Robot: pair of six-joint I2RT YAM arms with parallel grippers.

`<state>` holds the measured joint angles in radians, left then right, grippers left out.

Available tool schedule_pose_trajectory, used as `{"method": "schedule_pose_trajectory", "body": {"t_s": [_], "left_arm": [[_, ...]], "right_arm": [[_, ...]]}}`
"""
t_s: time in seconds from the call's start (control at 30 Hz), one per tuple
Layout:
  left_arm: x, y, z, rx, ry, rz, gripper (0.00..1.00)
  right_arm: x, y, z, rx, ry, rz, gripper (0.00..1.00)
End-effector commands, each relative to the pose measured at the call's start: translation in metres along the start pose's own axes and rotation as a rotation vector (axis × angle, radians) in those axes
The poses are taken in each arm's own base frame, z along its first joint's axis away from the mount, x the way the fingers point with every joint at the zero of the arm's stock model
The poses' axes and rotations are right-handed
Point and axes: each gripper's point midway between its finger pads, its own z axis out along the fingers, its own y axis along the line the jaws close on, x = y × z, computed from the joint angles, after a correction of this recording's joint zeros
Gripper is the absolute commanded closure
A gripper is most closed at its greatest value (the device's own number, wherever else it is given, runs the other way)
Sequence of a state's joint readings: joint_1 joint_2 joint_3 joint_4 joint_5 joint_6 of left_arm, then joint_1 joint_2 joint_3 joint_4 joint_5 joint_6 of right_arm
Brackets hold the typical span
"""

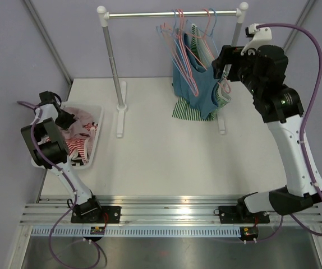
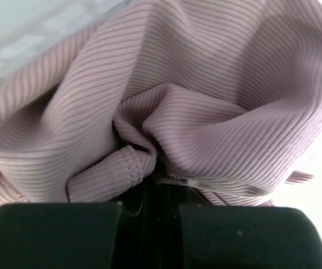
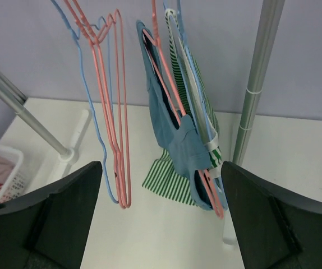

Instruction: Remove the tank top from the hanger

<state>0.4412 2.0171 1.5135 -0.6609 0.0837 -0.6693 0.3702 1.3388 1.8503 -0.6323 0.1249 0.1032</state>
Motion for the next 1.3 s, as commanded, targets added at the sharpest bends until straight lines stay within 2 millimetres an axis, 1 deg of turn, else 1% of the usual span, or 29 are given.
{"method": "schedule_pose_trajectory", "body": {"t_s": [0.0,0.03,0.07,0.17,0.2,0.23,0.27,0.3,0.33,0.37,0.47,0.5,0.53,0.6,0.63,0.8,0.83,0.87,0.9,0.93,1.0,1.03,1.07,1.1,1.13,1.17,1.2,1.23,1.27], "left_arm": [[0.000,0.022,0.021,-0.048,0.001,-0.106,0.98],[-0.001,0.018,0.017,-0.027,-0.002,-0.106,0.91],[-0.002,0.013,0.012,-0.007,-0.007,-0.107,0.69],[-0.003,-0.008,-0.010,0.103,-0.022,-0.092,0.42],[-0.003,-0.013,-0.018,0.126,-0.030,-0.081,0.23],[0.001,-0.017,-0.024,0.139,-0.034,-0.071,0.15],[-0.002,-0.024,-0.040,0.174,-0.062,-0.066,0.11],[-0.002,-0.031,-0.050,0.206,-0.074,-0.057,0.01],[-0.003,-0.034,-0.059,0.220,-0.088,-0.058,0.01],[-0.004,-0.037,-0.074,0.244,-0.113,-0.052,0.01],[-0.007,-0.042,-0.097,0.278,-0.148,-0.041,0.01],[-0.008,-0.046,-0.111,0.299,-0.170,-0.031,0.01],[-0.009,-0.046,-0.118,0.306,-0.181,-0.024,0.01],[-0.009,-0.052,-0.137,0.344,-0.203,-0.001,0.01],[-0.009,-0.054,-0.142,0.355,-0.206,0.011,0.01],[-0.001,-0.064,-0.176,0.439,-0.219,0.073,0.01],[0.000,-0.066,-0.190,0.457,-0.247,0.098,0.01],[0.002,-0.065,-0.196,0.458,-0.255,0.106,0.01],[0.005,-0.067,-0.203,0.468,-0.265,0.121,0.01],[0.008,-0.068,-0.220,0.490,-0.304,0.153,0.01],[0.013,-0.068,-0.234,0.484,-0.338,0.190,0.01],[0.023,-0.074,-0.242,0.489,-0.352,0.249,0.01],[0.026,-0.078,-0.260,0.499,-0.392,0.278,0.01],[0.029,-0.073,-0.263,0.460,-0.413,0.296,0.01],[0.043,-0.081,-0.270,0.468,-0.420,0.354,0.01],[0.050,-0.082,-0.285,0.480,-0.450,0.379,0.01],[0.052,-0.082,-0.290,0.464,-0.480,0.395,0.01],[0.069,-0.091,-0.298,0.486,-0.480,0.458,0.01],[0.077,-0.094,-0.303,0.496,-0.485,0.487,0.01]], "right_arm": [[0.001,0.005,0.016,-0.066,0.072,-0.080,0.06],[-0.001,0.003,0.032,-0.060,0.082,-0.090,0.09],[0.000,0.001,0.038,-0.059,0.094,-0.095,0.10],[0.002,0.000,0.063,-0.091,0.113,-0.149,0.20],[0.004,-0.001,0.068,-0.091,0.124,-0.158,0.21],[0.002,-0.001,0.079,-0.094,0.122,-0.169,0.23],[0.003,-0.002,0.083,-0.093,0.125,-0.189,0.25],[0.001,-0.002,0.090,-0.094,0.126,-0.200,0.26],[0.001,0.000,0.093,-0.107,0.127,-0.210,0.27],[0.002,-0.001,0.097,-0.107,0.130,-0.223,0.31],[0.007,-0.001,0.110,-0.118,0.142,-0.244,0.35],[0.003,-0.001,0.111,-0.117,0.136,-0.248,0.38],[0.013,-0.003,0.119,-0.115,0.160,-0.252,0.38],[0.015,-0.005,0.126,-0.107,0.160,-0.265,0.40],[0.021,-0.006,0.132,-0.108,0.173,-0.266,0.41],[0.024,-0.009,0.147,-0.104,0.168,-0.295,0.43],[0.028,-0.010,0.151,-0.104,0.176,-0.296,0.43],[0.030,-0.009,0.153,-0.108,0.179,-0.299,0.45],[0.030,-0.008,0.154,-0.117,0.177,-0.298,0.46],[0.033,-0.005,0.157,-0.134,0.182,-0.295,0.48],[0.035,-0.001,0.158,-0.152,0.183,-0.281,0.55],[0.039,0.000,0.160,-0.161,0.194,-0.272,0.58],[0.039,0.001,0.160,-0.160,0.193,-0.266,0.60],[0.042,0.001,0.162,-0.159,0.197,-0.258,0.64],[0.041,0.001,0.162,-0.158,0.195,-0.247,0.67],[0.040,0.003,0.161,-0.159,0.192,-0.226,0.69],[0.042,0.003,0.164,-0.160,0.188,-0.217,0.74],[0.038,0.004,0.163,-0.160,0.176,-0.210,0.75],[0.037,0.005,0.163,-0.159,0.173,-0.193,0.76]]}}
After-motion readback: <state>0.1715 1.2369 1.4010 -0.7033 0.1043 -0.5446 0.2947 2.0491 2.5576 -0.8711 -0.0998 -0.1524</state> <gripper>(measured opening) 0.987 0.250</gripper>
